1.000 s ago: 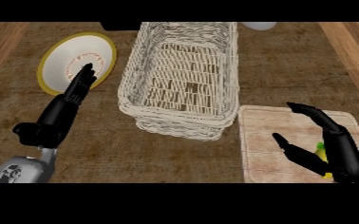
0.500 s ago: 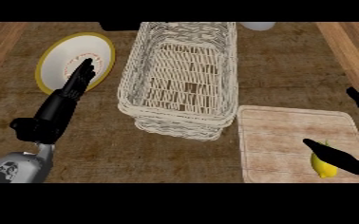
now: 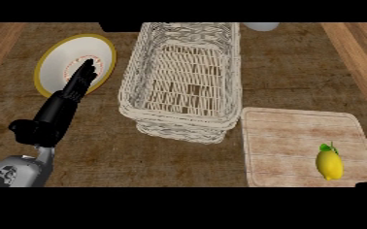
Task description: Pick the lemon from the cutting board and place it in the basket
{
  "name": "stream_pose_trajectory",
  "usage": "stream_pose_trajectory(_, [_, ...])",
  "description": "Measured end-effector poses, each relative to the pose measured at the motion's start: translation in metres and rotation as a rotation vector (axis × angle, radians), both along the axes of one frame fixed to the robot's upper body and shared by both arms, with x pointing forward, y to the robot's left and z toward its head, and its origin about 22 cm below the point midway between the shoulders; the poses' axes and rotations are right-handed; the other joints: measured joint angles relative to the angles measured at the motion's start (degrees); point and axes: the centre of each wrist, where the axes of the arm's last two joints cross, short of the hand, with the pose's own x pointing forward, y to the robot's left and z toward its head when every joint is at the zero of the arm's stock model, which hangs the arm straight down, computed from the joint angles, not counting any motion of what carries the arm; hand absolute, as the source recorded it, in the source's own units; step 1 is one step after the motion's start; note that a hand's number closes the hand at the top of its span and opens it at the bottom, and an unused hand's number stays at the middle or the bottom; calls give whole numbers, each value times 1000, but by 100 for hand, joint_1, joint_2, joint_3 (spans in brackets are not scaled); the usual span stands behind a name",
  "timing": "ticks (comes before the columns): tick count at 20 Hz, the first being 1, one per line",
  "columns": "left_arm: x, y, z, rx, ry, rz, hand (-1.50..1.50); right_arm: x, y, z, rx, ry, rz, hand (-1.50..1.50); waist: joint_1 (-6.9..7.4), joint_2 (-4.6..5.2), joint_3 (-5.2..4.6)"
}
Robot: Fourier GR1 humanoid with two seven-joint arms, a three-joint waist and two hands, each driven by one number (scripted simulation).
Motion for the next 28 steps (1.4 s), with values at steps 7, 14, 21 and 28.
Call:
stream_pose_trajectory(7, [0, 4, 2, -6, 7, 7, 0, -22, 32, 67, 33, 165, -5, -150, -23, -5, 34])
stream_pose_trajectory(14, [0, 0, 1, -10, 0, -6, 0, -42, 32, 92, 56, 151, -23, -150, 36, 9, 51])
stream_pose_trajectory(21, [2, 1, -2, -11, -2, -16, 0, -49, 12, 63, 99, 110, -71, -150, 111, 33, 60])
stream_pose_trajectory(28, [8, -7, 0, -11, -4, -26, 0, -45, 2, 9, 125, 65, -85, -150, 160, 45, 62])
